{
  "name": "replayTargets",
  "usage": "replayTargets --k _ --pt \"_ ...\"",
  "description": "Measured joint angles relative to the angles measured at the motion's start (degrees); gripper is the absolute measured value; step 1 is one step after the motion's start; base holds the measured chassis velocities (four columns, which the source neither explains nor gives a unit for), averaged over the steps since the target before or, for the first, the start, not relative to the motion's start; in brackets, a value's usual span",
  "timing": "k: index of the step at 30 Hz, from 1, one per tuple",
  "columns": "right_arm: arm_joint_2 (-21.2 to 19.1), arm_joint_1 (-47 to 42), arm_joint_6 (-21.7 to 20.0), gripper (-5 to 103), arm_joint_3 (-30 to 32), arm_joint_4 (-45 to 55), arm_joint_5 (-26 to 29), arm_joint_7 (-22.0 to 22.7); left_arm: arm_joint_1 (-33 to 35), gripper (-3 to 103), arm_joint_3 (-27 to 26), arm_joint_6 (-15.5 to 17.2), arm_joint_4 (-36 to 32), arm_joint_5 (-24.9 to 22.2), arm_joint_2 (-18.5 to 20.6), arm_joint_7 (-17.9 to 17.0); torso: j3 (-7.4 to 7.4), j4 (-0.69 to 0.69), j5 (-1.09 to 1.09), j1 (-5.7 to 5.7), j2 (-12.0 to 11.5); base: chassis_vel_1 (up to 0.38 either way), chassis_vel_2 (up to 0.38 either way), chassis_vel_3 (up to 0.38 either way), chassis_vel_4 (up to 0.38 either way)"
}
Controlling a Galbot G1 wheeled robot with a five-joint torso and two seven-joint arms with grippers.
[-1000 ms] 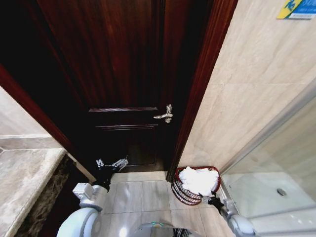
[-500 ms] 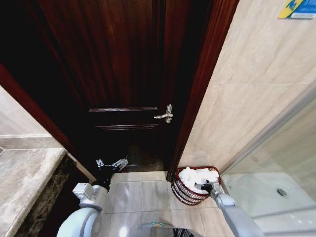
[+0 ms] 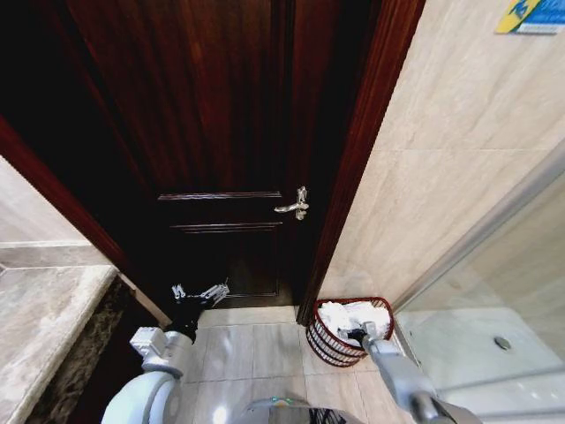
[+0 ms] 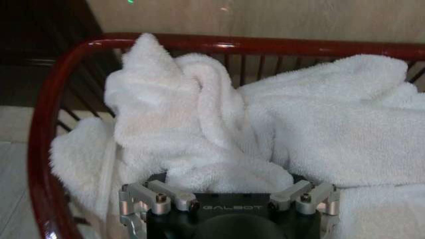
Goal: Discard the used towel into the hamper.
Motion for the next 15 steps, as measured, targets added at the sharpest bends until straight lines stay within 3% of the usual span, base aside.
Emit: replayTargets --k 8,13,15 --pt "-0.07 -0.07 -0.98 100 1.06 -0.17 -0.06 0.03 0.00 100 0.00 0.00 0.00 0.00 0.00 0.00 0.00 0.01 0.00 0.00 0.00 0.000 0.000 0.000 0.000" --pt "-4.18 -10.87 0.08 100 -1.41 16.69 7.42 -1.87 0.00 100 0.00 0.00 0.00 0.00 0.00 0.00 -0.01 -0.02 0.03 0.00 0.00 0.000 0.000 0.000 0.000" --pt "-4.71 -12.08 0.50 100 -1.46 18.93 8.05 -1.44 0.01 100 0.00 0.00 0.00 0.00 0.00 0.00 0.00 -0.03 0.02 0.00 0.00 0.000 0.000 0.000 0.000"
